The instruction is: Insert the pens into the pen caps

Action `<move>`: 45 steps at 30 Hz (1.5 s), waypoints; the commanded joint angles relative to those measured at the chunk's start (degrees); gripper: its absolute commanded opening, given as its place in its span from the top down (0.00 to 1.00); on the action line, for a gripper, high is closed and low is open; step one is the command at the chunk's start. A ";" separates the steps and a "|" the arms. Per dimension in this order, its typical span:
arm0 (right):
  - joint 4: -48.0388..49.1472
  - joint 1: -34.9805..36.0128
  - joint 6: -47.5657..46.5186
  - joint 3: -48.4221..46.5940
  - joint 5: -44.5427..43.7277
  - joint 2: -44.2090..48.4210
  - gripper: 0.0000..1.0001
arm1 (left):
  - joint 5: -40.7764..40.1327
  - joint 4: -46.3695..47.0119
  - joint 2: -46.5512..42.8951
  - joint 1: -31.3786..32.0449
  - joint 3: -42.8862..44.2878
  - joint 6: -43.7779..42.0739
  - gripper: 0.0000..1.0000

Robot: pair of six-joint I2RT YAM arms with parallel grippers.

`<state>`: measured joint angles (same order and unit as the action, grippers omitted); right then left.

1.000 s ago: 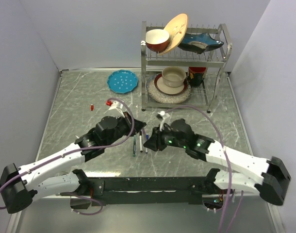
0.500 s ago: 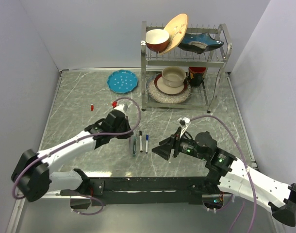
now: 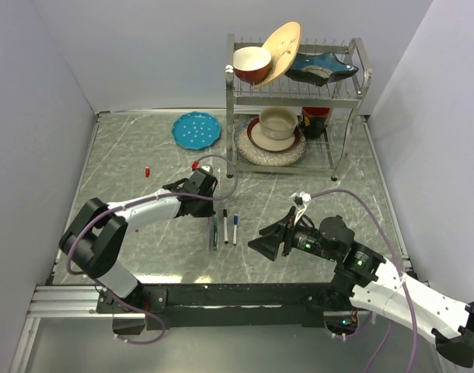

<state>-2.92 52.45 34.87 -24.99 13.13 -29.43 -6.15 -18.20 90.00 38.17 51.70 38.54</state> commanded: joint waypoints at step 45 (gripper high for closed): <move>-1.65 -0.15 -2.35 -0.41 -1.08 4.03 0.16 | -21.18 -13.89 -7.38 -41.69 -7.23 25.18 0.55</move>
<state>-6.26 52.45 33.52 -24.99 12.71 -25.10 -28.99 -34.41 81.01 -3.18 44.47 64.95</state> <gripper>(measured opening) 0.838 0.451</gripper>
